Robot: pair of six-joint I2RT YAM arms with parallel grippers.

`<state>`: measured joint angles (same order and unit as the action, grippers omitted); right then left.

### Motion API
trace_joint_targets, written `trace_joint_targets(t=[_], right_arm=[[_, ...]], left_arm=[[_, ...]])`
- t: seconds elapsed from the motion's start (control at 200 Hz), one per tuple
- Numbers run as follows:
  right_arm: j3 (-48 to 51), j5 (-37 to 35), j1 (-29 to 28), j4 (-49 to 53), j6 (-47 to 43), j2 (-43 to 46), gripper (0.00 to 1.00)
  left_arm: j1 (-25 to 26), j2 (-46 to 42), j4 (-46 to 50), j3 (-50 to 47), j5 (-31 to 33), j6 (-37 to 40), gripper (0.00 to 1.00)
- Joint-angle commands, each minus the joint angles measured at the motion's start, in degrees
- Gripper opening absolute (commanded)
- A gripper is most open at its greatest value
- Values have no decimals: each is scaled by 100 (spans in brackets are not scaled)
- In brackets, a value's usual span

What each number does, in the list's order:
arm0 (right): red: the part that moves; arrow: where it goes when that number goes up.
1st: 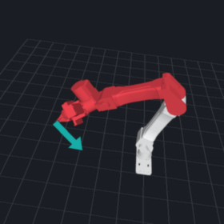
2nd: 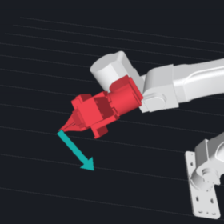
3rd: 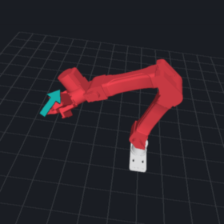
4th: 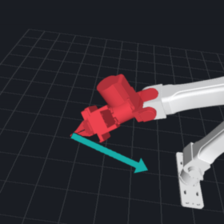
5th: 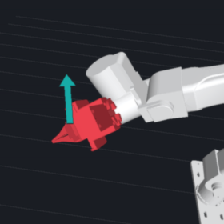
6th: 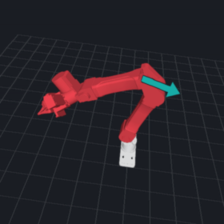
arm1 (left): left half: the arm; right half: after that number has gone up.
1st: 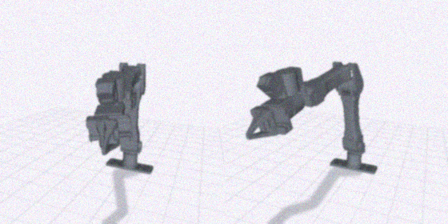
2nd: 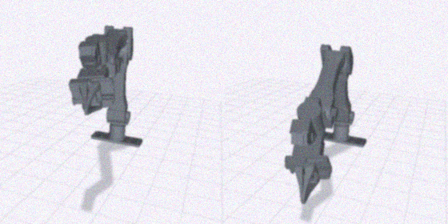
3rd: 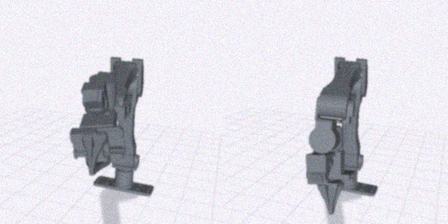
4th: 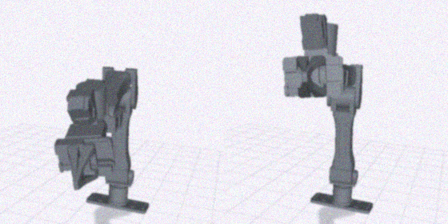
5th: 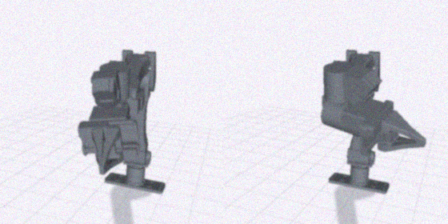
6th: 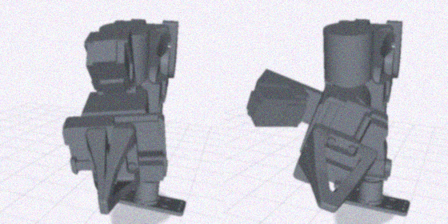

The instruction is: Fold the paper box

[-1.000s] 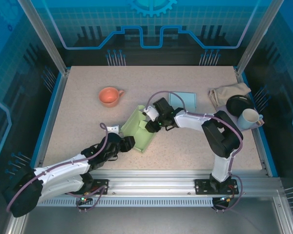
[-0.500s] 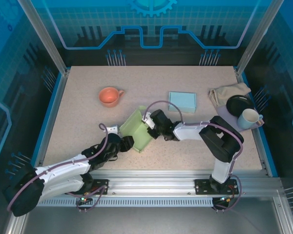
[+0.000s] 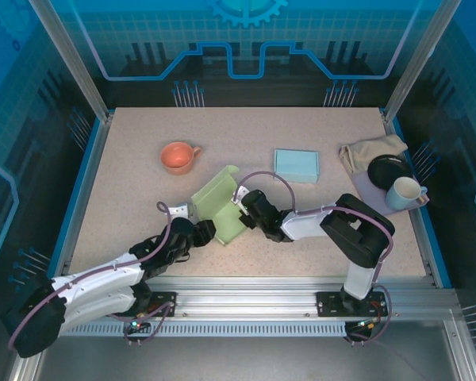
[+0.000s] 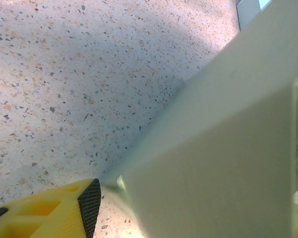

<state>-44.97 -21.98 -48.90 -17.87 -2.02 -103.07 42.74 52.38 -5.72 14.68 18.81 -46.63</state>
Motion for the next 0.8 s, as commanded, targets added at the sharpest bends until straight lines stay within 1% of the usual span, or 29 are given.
trace_joint_targets(t=[0.0, 0.07, 0.25, 0.365, 0.43, 0.52, 0.64, 0.795], right_arm=[[63, 474, 57, 525, 235, 125, 30], [114, 642, 113, 542, 412, 316, 35], [292, 1520, 383, 644, 1002, 934, 49], [440, 1978, 512, 770, 1254, 1372, 55], [474, 2162, 622, 994, 1391, 1548, 56], [561, 2141, 696, 1193, 1513, 1810, 56], [803, 1892, 754, 1366, 1723, 2340, 57], [1122, 1472, 768, 1800, 2004, 3366, 57]], left_arm=[[-34, -18, 129, -36, 160, 5, 60], [-35, 5, 119, -49, 163, 4, 60], [-34, 28, 109, -88, 264, 7, 59], [-36, 51, 87, -80, 289, 103, 57], [-37, 53, 73, -62, 273, 169, 57], [-31, 53, 12, -10, 223, 351, 57], [-33, 111, -263, 72, 223, 755, 57], [-33, 469, -847, 258, 225, 1319, 57]])
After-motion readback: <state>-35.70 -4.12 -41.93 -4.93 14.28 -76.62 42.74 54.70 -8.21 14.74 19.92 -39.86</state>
